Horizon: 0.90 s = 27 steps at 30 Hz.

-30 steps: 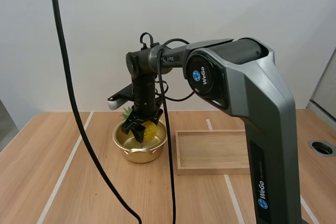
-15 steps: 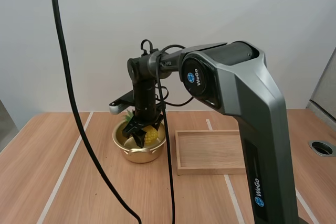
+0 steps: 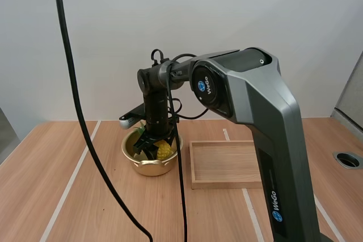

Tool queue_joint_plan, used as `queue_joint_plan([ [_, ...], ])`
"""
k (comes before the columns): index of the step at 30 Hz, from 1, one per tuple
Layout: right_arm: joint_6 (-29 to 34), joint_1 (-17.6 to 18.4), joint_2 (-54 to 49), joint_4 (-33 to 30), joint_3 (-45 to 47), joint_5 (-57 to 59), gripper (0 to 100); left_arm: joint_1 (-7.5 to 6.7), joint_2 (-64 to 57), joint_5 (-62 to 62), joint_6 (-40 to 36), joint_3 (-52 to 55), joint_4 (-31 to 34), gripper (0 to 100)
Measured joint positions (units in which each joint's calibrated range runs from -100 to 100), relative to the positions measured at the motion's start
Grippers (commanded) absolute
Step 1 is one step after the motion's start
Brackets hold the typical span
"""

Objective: Open the pot, put the pineapple inside, and close it

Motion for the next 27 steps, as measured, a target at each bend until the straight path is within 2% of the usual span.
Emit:
queue_joint_plan([
  [25, 0.0, 0.0, 1.7, 0.0, 0.0, -1.0, 0, 0.00, 0.0, 0.0, 0.0, 0.0, 0.0, 0],
  [27, 0.0, 0.0, 1.7, 0.0, 0.0, -1.0, 21, 0.00, 0.0, 0.0, 0.0, 0.0, 0.0, 0],
])
